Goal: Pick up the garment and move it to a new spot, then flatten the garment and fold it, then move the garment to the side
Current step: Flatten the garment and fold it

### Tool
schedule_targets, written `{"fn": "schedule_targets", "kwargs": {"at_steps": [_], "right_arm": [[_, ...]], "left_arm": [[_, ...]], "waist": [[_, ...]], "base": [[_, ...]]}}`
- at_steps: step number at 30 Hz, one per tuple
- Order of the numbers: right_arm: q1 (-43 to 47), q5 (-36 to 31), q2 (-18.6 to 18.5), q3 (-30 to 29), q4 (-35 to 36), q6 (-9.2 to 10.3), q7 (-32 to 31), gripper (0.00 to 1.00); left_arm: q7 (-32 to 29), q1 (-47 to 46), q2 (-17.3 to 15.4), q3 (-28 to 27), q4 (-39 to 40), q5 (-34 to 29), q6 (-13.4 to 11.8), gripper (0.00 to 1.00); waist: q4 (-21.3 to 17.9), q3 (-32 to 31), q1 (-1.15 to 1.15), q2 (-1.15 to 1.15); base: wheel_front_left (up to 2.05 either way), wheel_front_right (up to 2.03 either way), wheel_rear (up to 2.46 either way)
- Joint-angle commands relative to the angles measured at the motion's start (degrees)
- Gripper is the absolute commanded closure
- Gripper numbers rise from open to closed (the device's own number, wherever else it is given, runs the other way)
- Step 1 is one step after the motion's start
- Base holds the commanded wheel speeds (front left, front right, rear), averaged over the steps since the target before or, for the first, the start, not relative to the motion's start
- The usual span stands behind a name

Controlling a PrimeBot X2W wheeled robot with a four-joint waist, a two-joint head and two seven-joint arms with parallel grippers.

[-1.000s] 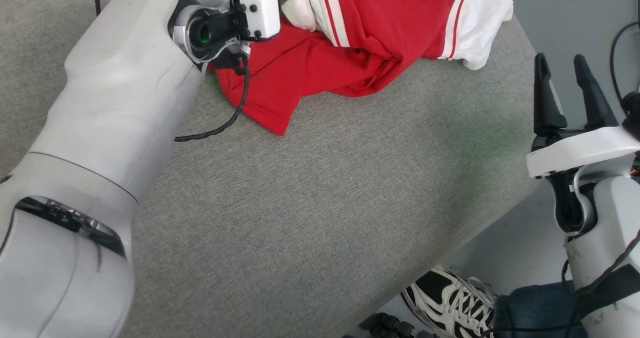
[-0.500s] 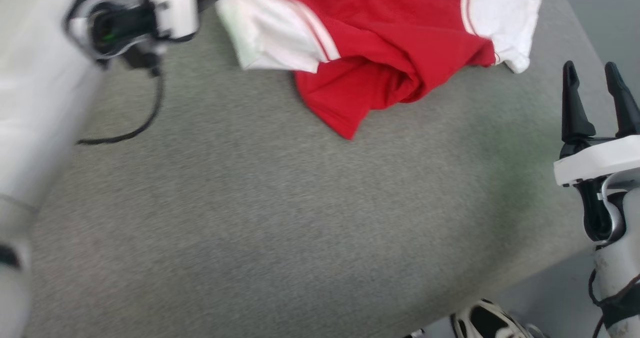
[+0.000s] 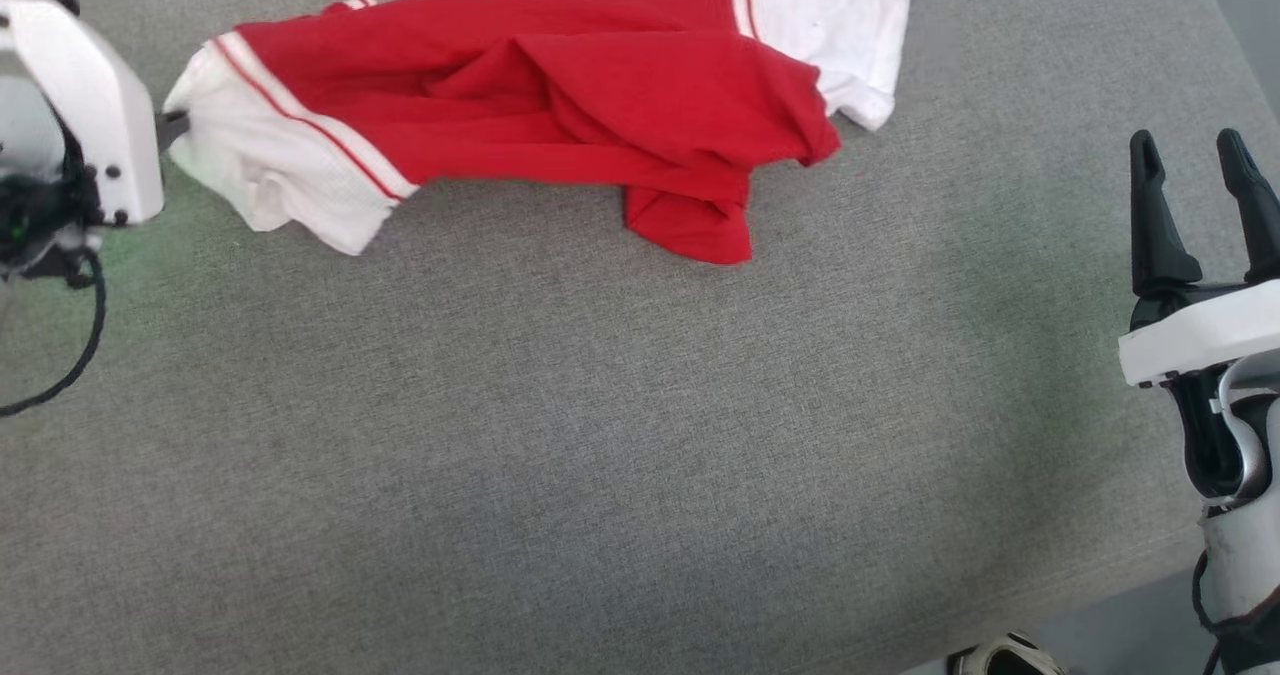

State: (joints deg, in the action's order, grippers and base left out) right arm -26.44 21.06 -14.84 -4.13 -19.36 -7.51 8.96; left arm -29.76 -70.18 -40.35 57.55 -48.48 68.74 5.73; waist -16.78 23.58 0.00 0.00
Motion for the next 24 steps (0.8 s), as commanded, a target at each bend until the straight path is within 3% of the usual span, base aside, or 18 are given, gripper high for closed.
{"fn": "schedule_targets", "kwargs": {"at_steps": [1, 9, 11, 12, 17, 24], "right_arm": [[0.5, -0.5, -0.2, -0.2, 0.7, 0.04, -0.5, 0.0], [1.5, -1.4, -0.4, 0.0, 3.9, 0.04, -2.9, 0.0], [1.8, -1.5, -0.5, 0.3, 4.6, 0.04, -3.5, 0.0], [1.9, -1.7, -0.7, 0.6, 4.9, 0.04, -4.0, 0.0], [1.7, -2.2, -2.1, 1.9, 6.0, 0.04, -6.0, 0.0], [-0.8, -2.1, -8.6, 6.9, 5.3, 0.04, -10.9, 0.0]], "left_arm": [[1.1, 0.9, -0.7, 0.7, -0.8, -1.5, -0.2, 1.0], [8.2, 1.2, 1.2, 1.5, -5.9, -4.2, -0.2, 1.0], [10.7, 1.1, 2.3, 0.8, -6.5, -3.7, 0.1, 0.21], [12.1, 0.9, 2.9, 0.5, -6.8, -3.6, 0.1, 0.0], [19.9, 2.4, 4.6, -0.1, -7.2, -4.4, 0.8, 0.0], [36.4, 9.5, 8.5, -2.0, -3.8, -4.1, -0.2, 0.0]], "waist": [[0.0, 0.2, 0.0, 0.0], [0.9, 0.5, 0.0, 0.0], [1.7, 0.3, 0.0, 0.0], [2.2, 0.1, 0.0, 0.0], [5.2, -1.2, 0.0, 0.0], [11.6, -2.6, 0.0, 0.0]], "base": [[0.0, 0.0, 0.0], [0.0, 0.0, 0.0], [0.0, 0.0, 0.0], [0.0, 0.0, 0.0], [0.0, 0.0, 0.0], [0.0, 0.0, 0.0]]}}
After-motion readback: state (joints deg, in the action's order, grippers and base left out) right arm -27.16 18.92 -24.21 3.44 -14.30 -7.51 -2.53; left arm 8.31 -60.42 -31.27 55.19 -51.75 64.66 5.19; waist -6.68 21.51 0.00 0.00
